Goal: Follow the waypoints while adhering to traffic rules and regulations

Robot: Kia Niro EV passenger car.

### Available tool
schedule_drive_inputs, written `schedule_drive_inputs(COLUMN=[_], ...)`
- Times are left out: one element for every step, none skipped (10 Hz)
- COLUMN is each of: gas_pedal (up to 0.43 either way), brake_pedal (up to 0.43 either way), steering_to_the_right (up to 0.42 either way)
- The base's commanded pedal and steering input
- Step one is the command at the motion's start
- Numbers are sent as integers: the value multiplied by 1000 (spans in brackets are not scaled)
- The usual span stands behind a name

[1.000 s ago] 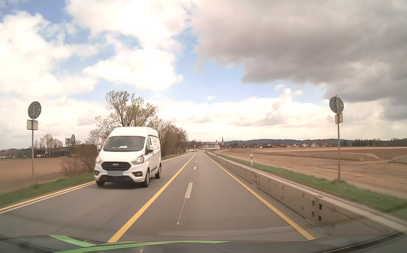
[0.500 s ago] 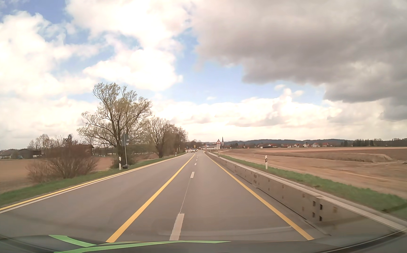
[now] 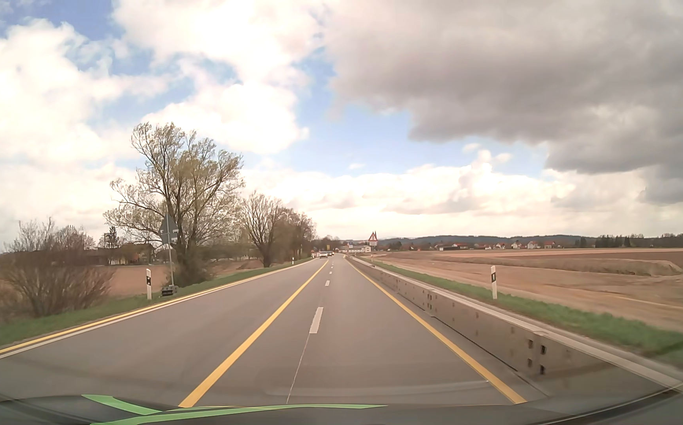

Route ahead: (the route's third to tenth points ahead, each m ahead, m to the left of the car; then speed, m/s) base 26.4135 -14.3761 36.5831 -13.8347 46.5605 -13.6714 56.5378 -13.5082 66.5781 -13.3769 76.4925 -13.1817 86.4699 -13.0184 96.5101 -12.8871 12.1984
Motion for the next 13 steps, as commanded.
schedule_drive_inputs(gas_pedal=[79,79,79,79,79,79,79,79,79,79,79,79,79], brake_pedal=[0,0,0,0,0,0,0,0,0,0,0,0,0], steering_to_the_right=[-4,-4,-3,-3,-3,-3,-3,-2,-2,-2,-2,-2,-2])
